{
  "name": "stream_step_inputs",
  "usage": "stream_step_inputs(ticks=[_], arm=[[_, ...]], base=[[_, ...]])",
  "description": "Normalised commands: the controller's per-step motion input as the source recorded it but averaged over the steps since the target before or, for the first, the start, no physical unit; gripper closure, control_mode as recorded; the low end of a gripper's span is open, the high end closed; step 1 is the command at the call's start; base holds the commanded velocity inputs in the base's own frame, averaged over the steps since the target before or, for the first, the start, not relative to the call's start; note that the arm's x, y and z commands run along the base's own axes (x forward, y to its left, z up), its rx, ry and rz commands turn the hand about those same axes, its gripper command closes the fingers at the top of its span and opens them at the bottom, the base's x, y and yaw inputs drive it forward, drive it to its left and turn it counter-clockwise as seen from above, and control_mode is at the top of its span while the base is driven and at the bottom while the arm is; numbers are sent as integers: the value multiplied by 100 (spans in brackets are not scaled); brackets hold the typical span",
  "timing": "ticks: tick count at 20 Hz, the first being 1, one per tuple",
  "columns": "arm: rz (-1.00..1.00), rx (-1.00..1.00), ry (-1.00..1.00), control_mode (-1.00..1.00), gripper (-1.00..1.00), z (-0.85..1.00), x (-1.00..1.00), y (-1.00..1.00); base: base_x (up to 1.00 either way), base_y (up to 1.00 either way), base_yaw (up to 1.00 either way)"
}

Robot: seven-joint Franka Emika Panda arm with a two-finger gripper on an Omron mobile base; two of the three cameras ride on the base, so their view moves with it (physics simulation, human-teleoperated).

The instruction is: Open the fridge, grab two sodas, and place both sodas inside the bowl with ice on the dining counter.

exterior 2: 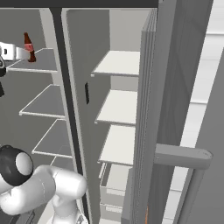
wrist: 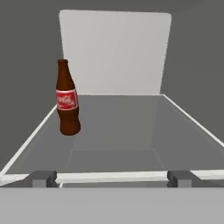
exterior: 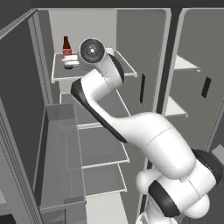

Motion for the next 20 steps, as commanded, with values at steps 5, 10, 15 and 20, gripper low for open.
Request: stream_step_inputs(ticks=[5,10,15,20], arm=[[9,0,0,-100,-100,0,46,14],[14,0,0,-100,-100,0,40,8],[14,0,0,-100,-100,0,44,9],[10,0,0,-100,-100,0,44,9]], base=[[0,0,0],[0,0,0],[0,0,0],[0,0,0]])
